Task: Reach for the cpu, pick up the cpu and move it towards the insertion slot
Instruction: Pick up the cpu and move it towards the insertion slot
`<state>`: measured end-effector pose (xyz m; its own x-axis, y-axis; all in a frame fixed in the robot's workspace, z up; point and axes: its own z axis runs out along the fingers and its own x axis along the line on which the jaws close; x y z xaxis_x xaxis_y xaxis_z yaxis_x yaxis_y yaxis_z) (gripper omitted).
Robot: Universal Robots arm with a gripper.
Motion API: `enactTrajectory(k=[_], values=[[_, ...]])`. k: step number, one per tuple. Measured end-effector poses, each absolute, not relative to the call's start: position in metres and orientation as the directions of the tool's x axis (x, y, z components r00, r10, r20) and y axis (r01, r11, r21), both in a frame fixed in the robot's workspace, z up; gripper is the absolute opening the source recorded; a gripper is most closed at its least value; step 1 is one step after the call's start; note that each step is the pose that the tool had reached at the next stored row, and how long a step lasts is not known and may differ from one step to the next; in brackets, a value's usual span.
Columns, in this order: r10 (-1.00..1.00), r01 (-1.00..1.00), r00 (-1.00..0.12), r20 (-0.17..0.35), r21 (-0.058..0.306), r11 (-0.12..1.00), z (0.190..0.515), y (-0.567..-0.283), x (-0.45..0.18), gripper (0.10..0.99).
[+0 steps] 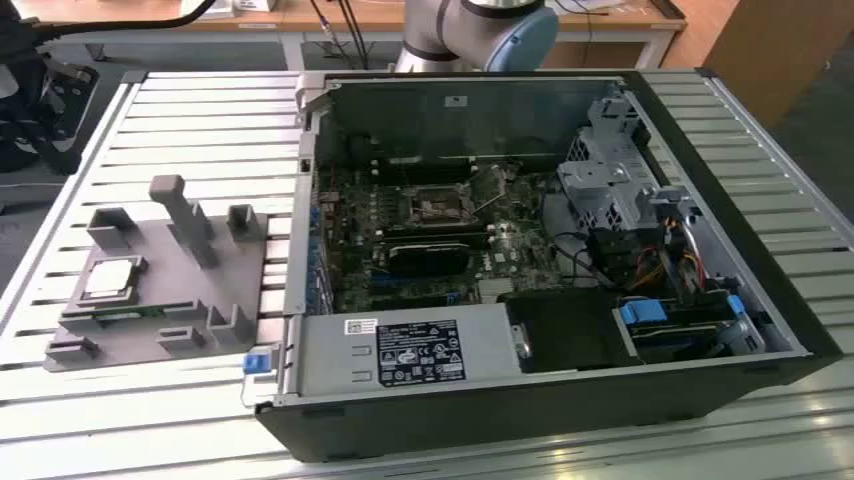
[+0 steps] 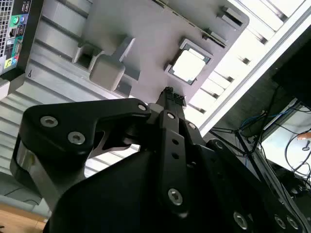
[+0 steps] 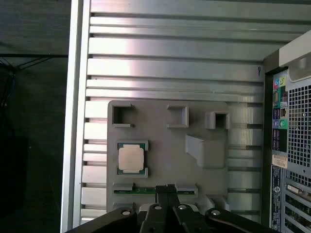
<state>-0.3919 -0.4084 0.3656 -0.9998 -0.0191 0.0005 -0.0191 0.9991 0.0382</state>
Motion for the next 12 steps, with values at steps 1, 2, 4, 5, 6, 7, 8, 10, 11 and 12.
enactTrajectory(k=[1, 2, 4, 5, 6, 7, 8, 10, 11, 12], values=[[-0.019, -0.019, -1.0, 0.001, 0.038, 0.999, 0.366, -0.408, -0.392, 0.106], [-0.019, -0.019, -1.0, 0.001, 0.038, 0.999, 0.366, -0.408, -0.392, 0.106], [-0.019, -0.019, -1.0, 0.0, 0.038, 0.999, 0.366, -0.408, -0.392, 0.106], [-0.019, -0.019, -1.0, 0.0, 0.038, 0.999, 0.366, -0.408, -0.392, 0.106], [-0.019, -0.019, -1.0, 0.001, 0.038, 0.999, 0.366, -0.408, -0.392, 0.106], [-0.019, -0.019, -1.0, 0.001, 0.038, 0.999, 0.366, -0.408, -0.393, 0.106], [-0.019, -0.019, -1.0, 0.0, 0.038, 0.999, 0.366, -0.408, -0.394, 0.106], [-0.019, -0.019, -1.0, 0.0, 0.038, 0.999, 0.366, -0.408, -0.4, 0.106], [-0.019, -0.019, -1.0, 0.0, 0.038, 0.999, 0.366, -0.408, -0.404, 0.106], [-0.019, -0.019, -1.0, 0.0, 0.038, 0.999, 0.366, -0.408, -0.408, 0.106]])
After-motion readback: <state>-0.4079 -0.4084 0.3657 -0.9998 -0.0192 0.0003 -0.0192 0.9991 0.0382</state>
